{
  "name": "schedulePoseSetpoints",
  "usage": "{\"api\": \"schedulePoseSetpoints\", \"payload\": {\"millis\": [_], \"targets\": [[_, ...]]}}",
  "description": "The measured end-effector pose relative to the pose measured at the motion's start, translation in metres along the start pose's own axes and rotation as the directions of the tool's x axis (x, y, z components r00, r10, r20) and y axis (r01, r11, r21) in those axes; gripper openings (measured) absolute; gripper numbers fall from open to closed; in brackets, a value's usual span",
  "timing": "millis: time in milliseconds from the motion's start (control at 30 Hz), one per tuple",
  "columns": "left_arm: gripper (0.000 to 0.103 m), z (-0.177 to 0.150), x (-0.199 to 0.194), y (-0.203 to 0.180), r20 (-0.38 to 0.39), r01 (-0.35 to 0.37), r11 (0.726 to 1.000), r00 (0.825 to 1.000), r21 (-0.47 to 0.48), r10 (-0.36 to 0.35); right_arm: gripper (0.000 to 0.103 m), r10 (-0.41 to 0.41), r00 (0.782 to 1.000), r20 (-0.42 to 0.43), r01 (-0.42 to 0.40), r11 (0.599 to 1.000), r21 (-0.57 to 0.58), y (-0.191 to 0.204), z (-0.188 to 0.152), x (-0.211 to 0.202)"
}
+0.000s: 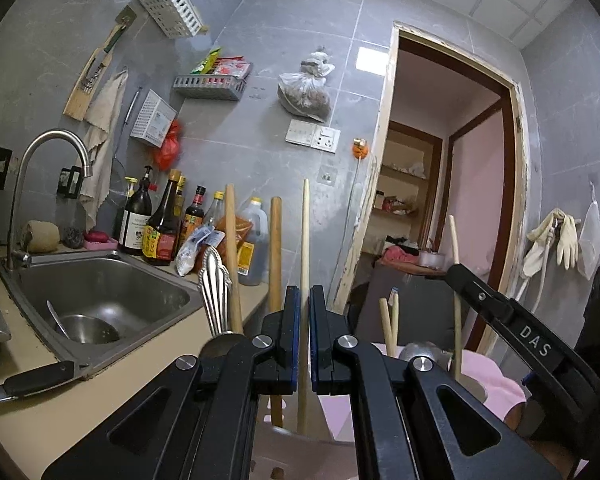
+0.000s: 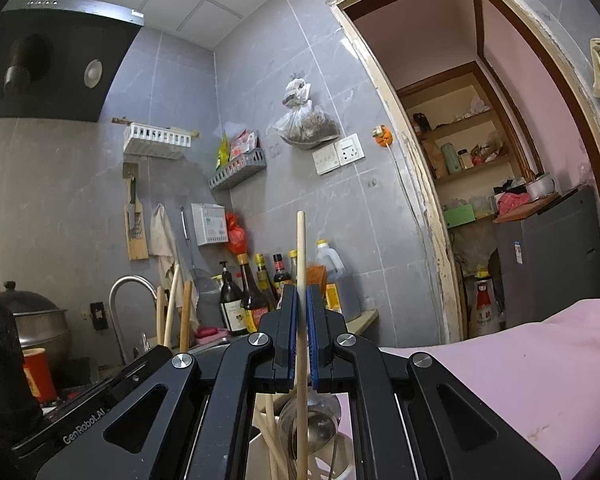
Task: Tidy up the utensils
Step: 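Lower both chopsticks into the caddy among the other utensils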
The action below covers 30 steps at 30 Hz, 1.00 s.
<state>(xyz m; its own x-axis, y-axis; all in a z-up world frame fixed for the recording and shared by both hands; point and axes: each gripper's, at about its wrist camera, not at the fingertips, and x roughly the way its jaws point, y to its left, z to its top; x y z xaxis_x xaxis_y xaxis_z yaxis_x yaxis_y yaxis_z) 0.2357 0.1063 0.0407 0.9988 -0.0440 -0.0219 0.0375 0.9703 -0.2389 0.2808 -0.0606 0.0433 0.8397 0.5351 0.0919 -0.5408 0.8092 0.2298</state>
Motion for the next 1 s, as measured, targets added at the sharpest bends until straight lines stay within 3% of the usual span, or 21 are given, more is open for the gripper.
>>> {"api": "schedulePoseSetpoints", "payload": {"millis": [300, 367, 467, 633, 700, 1000], "targets": [[0.004, -0.007, 0.003, -0.008, -0.087, 0.012, 1.000, 0.996, 0.016, -0.011, 0.004, 0.015, 1.000, -0.028, -0.015, 1.000, 0.000, 0.000, -0.005, -0.002], [0.009, -0.008, 0.001, -0.009, -0.086, 0.016, 1.000, 0.996, 0.013, -0.014, 0.004, 0.016, 0.999, -0.029, -0.016, 1.000, 0.000, 0.000, -0.005, -0.004], [0.024, -0.007, -0.004, -0.008, -0.079, 0.026, 1.000, 0.997, -0.013, -0.027, 0.005, 0.012, 1.000, -0.026, -0.012, 1.000, -0.005, 0.000, -0.004, -0.007], [0.025, -0.002, -0.007, -0.004, -0.071, 0.025, 0.999, 0.997, -0.037, -0.028, 0.009, 0.001, 1.000, -0.020, -0.001, 1.000, -0.004, -0.001, 0.000, -0.012], [0.027, 0.000, -0.007, -0.003, -0.068, 0.023, 0.999, 0.997, -0.042, -0.026, 0.019, -0.003, 1.000, -0.018, 0.003, 1.000, -0.007, -0.002, 0.001, -0.013], [0.035, 0.007, -0.011, 0.006, -0.055, 0.021, 0.996, 0.998, -0.086, -0.026, 0.024, -0.031, 0.999, -0.024, 0.031, 0.999, -0.021, -0.005, 0.006, -0.019]]}}
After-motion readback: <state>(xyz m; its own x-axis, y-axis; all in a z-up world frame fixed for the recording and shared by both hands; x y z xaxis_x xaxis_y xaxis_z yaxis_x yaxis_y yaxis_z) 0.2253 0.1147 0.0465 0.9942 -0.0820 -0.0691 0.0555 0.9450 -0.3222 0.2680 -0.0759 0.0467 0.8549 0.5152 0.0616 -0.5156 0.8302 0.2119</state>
